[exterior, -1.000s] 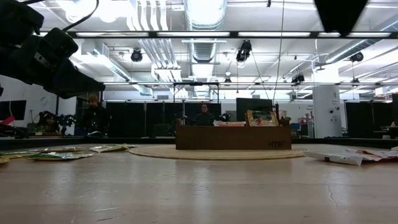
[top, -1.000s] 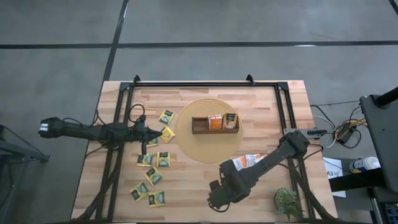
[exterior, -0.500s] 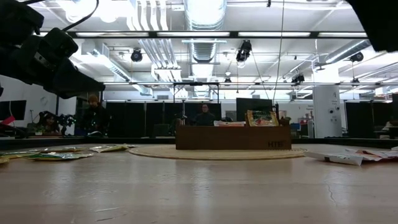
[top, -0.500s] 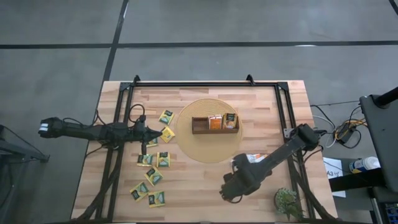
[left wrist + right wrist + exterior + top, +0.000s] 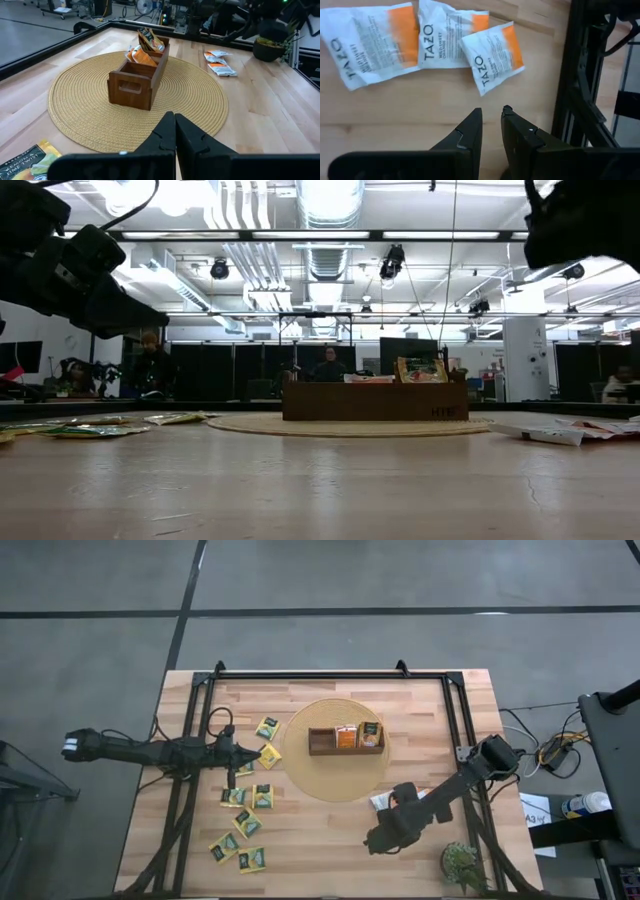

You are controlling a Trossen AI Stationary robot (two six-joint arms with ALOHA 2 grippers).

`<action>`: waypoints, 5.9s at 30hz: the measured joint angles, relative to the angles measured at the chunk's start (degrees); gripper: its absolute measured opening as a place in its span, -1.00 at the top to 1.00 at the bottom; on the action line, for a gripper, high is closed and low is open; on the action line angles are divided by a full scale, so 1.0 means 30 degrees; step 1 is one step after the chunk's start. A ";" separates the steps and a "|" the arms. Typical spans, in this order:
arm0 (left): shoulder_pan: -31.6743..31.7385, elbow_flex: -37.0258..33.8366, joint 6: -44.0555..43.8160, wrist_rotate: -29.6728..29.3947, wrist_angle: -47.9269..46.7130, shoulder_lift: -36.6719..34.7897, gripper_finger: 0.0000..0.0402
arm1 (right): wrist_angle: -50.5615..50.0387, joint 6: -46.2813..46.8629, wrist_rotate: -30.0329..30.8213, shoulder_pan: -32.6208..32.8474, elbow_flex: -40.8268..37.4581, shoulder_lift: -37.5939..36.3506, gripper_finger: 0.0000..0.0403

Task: Pick & Place Tea
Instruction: Put the white tea bag into the middle section of the wooden organizer

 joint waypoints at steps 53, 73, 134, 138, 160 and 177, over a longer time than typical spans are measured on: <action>-0.0007 0.0000 0.0002 0.0006 0.0007 0.0007 1.00 | 0.4640 -0.3168 0.0146 -0.0131 -0.4792 0.0036 0.15; -0.0003 0.0000 0.0003 0.0005 0.0007 0.0012 1.00 | 0.5736 -0.2757 -0.2366 -0.0131 -0.6621 0.0036 0.40; -0.0007 -0.0007 0.0002 0.0007 0.0007 0.0015 1.00 | 0.3360 -0.3647 0.2281 -0.0312 -0.1103 -0.0051 0.09; -0.0003 0.0000 -0.0001 0.0003 0.0003 0.0010 1.00 | 0.4184 -0.3149 0.2001 -0.0306 -0.2229 -0.0051 -0.13; -0.0006 -0.0007 0.0003 0.0015 -0.0036 0.0104 1.00 | 0.9515 -0.2603 -0.0313 -0.0618 -0.6115 -0.0073 0.64; -0.0007 -0.0007 0.0003 0.0007 -0.0045 0.0117 1.00 | 0.6269 -0.5041 0.1665 -0.0794 -0.1732 -0.0007 0.96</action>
